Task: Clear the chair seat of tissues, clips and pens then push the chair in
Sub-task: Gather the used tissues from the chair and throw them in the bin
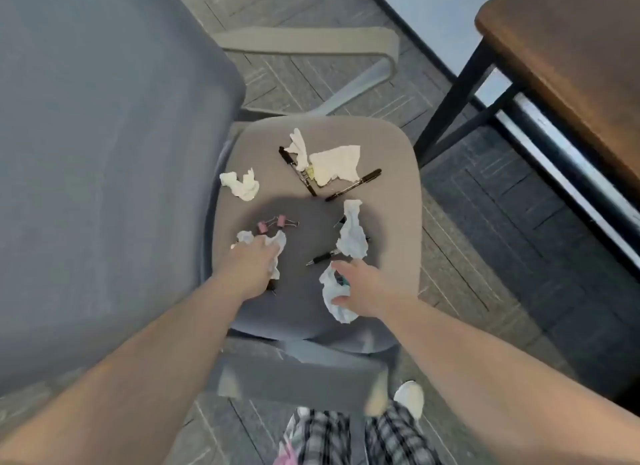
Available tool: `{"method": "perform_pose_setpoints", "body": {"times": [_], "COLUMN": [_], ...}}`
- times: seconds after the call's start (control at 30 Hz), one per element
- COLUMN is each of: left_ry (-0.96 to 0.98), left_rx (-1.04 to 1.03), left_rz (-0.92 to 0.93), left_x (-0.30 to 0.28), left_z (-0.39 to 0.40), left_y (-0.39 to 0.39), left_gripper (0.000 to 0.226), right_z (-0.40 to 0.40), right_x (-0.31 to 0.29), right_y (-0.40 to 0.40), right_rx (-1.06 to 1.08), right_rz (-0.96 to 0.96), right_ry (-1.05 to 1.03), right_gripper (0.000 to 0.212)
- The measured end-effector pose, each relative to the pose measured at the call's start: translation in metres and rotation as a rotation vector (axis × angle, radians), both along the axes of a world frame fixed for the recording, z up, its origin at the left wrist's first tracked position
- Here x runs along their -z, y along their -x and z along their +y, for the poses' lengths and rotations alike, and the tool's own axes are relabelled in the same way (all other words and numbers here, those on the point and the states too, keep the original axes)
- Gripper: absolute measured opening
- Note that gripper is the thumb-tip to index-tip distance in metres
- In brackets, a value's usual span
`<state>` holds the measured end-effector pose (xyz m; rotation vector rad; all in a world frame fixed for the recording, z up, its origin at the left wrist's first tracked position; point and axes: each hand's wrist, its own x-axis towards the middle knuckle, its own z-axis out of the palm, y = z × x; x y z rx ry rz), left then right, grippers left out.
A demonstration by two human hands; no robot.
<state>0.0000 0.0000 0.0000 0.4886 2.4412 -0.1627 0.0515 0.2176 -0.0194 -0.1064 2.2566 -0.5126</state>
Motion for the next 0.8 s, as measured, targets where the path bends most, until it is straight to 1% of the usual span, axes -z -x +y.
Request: {"method": "perform_pose_setpoints", "body": {"times": [0.07,0.13,0.23,0.33,0.4,0.47,0.53,0.6,0.67,0.73,0.8], "left_ry": [0.005,0.041,0.031,0.035,0.016,0.002,0.016,0.065,0.110,0.101,0.049], "left_rx": [-0.016,0.042,0.036,-0.051,-0.060,-0.040,-0.036,0.005,0.035,0.085,0.095], "left_rz": [0.001,-0.001,-0.057,-0.130,-0.141,-0.119,-0.119,-0.113,-0.086,-0.033,0.057], "left_x": [0.013,0.030,0.044,0.051,0.055,0.059,0.059,0.056,0.052,0.051,0.049], "left_z": [-0.006,-0.010,-0.009,-0.006,-0.003,-0.002,0.002,0.007,0.009,0.009,0.008], "left_y": [0.002,-0.002,-0.004,-0.003,-0.005,-0.005,-0.003,0.001,0.005,0.009,0.012], "left_gripper": [0.068,0.074,0.069,0.072,0.076,0.079,0.071,0.050,0.042,0.038,0.029], "right_z": [-0.010,-0.018,-0.029,-0.037,-0.042,-0.047,-0.049,-0.049,-0.046,-0.042,-0.039], "right_x": [0.007,0.012,0.022,0.032,0.037,0.042,0.044,0.043,0.038,0.031,0.023], "right_y": [0.002,0.000,-0.003,-0.004,-0.007,-0.009,-0.008,-0.006,-0.001,0.006,0.015], "right_rx": [-0.121,-0.162,-0.112,-0.050,-0.034,-0.025,-0.031,-0.033,-0.005,0.029,0.080], "right_rz": [0.003,-0.006,-0.037,-0.010,0.037,0.040,0.033,0.042,0.090,0.175,0.270], "right_ry": [-0.131,-0.216,-0.216,-0.209,-0.220,-0.220,-0.210,-0.182,-0.152,-0.136,-0.122], "right_gripper": [0.059,0.063,0.059,0.045,0.037,0.038,0.043,0.054,0.061,0.060,0.049]}}
